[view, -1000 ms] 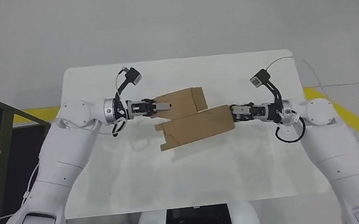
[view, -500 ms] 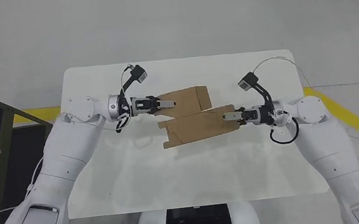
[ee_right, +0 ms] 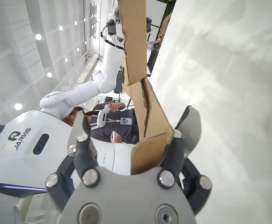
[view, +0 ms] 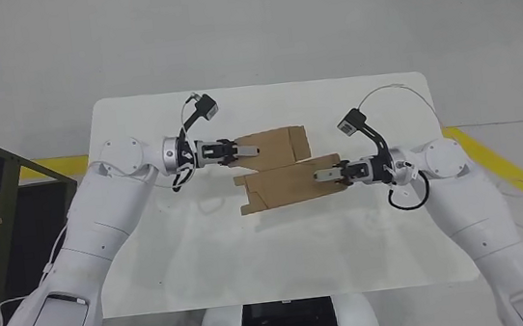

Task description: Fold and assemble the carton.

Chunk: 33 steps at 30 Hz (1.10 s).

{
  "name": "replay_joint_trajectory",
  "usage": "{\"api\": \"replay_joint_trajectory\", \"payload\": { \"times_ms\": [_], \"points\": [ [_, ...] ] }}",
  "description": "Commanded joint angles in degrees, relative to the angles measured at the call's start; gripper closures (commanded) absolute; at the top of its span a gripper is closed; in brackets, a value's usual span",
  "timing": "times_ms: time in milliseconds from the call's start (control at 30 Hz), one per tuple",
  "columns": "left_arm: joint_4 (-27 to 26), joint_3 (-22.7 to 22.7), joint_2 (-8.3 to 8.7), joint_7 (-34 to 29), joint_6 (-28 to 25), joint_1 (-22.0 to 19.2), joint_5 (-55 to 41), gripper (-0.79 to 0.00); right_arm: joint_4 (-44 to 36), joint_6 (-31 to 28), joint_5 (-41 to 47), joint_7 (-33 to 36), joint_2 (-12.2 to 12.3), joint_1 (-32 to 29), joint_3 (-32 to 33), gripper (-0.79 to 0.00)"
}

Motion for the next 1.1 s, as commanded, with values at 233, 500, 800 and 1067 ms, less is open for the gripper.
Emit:
{"api": "replay_joint_trajectory", "payload": {
  "times_ms": [233, 500, 800, 1067],
  "points": [
    [0.23, -0.04, -0.03, -0.05, 0.00, 0.05, 0.20, 0.000, 1.05, -0.30, 0.76, -0.30, 0.23, 0.79, -1.64, -0.351],
    [0.78, -0.12, -0.03, 0.11, 0.07, 0.31, 0.35, 0.000, 1.93, 0.38, 1.28, 0.38, 0.44, 1.80, -3.10, -0.243],
    [0.94, -0.59, 0.07, -0.30, 0.25, 0.20, 0.28, 0.000, 2.43, 0.49, 1.58, 0.49, 0.52, 3.05, -4.46, -0.018],
    [0.77, -0.90, 0.06, -0.78, 0.57, 0.19, -0.84, -0.631, 3.53, 0.66, 2.17, 0.66, 0.66, 3.77, -5.10, 0.000]
  ]
}}
